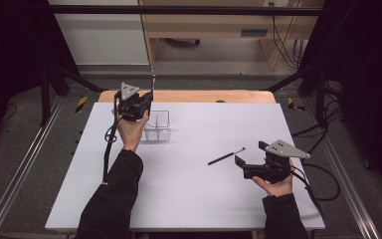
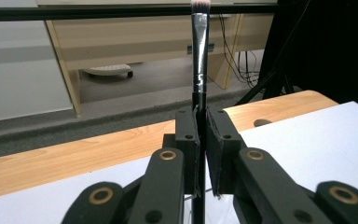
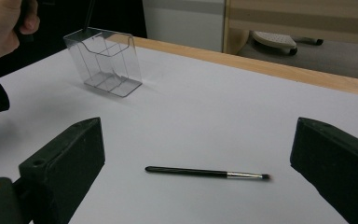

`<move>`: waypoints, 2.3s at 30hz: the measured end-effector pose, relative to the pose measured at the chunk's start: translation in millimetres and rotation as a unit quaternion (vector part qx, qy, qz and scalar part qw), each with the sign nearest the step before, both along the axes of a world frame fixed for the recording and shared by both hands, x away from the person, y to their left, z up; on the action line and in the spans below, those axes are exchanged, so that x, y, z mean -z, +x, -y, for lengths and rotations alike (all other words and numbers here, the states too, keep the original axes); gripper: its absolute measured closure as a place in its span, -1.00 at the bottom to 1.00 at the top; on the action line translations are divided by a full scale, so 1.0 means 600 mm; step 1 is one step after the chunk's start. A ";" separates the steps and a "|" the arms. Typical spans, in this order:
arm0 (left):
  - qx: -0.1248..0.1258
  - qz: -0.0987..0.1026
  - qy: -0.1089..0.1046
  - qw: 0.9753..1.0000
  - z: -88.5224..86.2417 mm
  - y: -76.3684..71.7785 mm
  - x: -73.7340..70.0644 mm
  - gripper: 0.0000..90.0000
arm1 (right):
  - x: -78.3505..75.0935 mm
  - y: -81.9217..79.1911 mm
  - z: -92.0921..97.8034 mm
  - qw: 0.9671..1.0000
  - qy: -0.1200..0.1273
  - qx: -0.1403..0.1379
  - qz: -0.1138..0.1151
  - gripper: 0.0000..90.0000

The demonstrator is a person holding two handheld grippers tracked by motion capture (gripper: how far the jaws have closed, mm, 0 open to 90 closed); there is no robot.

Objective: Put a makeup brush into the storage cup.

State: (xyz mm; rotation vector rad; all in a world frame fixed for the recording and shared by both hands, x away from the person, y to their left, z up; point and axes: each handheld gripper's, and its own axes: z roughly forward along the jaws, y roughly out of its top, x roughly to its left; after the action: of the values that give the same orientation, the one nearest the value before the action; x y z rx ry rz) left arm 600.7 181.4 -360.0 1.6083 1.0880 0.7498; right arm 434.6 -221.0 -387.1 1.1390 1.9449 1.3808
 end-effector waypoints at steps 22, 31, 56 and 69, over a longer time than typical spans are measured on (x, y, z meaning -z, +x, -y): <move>-0.011 -0.023 0.015 1.000 -0.010 0.007 0.046 0.85 | -0.003 -0.001 0.008 1.000 0.012 0.002 0.002 -0.92; -0.014 -0.030 0.025 0.999 -0.010 0.005 0.064 0.85 | -0.002 -0.001 0.007 1.000 0.013 0.003 0.003 -0.92; -0.003 -0.050 0.033 0.998 -0.026 -0.018 0.085 0.72 | -0.004 -0.003 0.005 1.000 0.015 0.000 0.004 -0.92; 0.015 -0.041 0.016 0.999 -0.049 -0.061 0.059 0.05 | -0.006 -0.005 0.005 1.000 0.019 0.003 0.006 -0.92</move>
State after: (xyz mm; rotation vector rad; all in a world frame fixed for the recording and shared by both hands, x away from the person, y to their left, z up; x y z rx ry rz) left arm 564.4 210.6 -395.1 1.6926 1.1124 0.6896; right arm 431.6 -224.3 -383.2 1.1490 1.9136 1.4236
